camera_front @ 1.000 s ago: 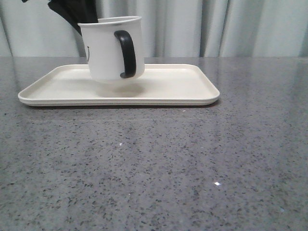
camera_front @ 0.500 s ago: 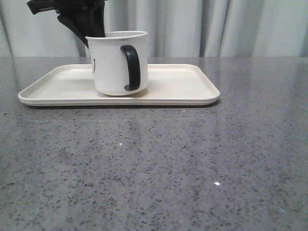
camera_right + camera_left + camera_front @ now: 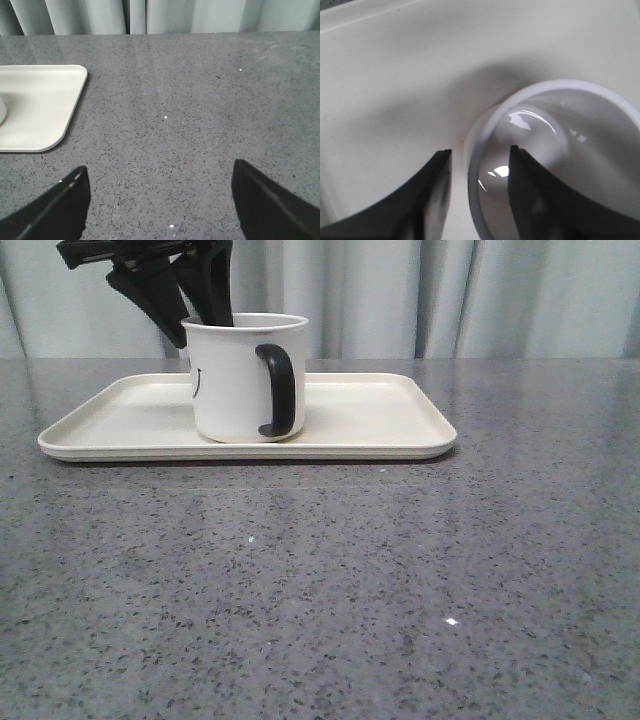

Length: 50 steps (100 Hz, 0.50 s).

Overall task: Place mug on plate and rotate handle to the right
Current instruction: 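Lower the mug onto the tray and open the left gripper, then raise the left gripper away from the mug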

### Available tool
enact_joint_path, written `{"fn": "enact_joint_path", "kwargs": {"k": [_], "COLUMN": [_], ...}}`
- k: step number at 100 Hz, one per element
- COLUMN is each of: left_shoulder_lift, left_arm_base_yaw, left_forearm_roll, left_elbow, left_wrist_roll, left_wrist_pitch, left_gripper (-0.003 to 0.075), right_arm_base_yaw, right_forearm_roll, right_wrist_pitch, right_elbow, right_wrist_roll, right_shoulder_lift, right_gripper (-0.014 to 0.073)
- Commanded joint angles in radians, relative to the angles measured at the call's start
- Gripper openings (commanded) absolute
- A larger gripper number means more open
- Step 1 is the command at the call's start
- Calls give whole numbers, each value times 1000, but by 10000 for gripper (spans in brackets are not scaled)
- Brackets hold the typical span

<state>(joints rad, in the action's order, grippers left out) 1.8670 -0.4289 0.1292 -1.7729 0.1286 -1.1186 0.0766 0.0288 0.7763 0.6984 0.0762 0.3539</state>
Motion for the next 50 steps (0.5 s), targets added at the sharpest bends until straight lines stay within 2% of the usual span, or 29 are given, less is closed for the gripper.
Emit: {"fn": "enact_joint_path", "kwargs": {"k": [1, 20, 50], "left_shoulder_lift": [-48, -53, -206], "left_arm_base_yaw": [-7, -7, -4], "left_forearm_roll": [12, 12, -123], "left_elbow": [-34, -40, -26], "left_wrist_roll": [2, 2, 2], "left_wrist_pitch": [35, 48, 77], "left_gripper": [391, 475, 473], "right_arm_base_yaw": [0, 0, 0], "right_forearm_roll": [-2, -2, -2], "right_wrist_pitch": [-72, -67, -69], "right_elbow": [34, 34, 34], "right_wrist_roll": [-7, -7, -7], "right_shoulder_lift": [17, 17, 17], "right_gripper": [584, 584, 584]}}
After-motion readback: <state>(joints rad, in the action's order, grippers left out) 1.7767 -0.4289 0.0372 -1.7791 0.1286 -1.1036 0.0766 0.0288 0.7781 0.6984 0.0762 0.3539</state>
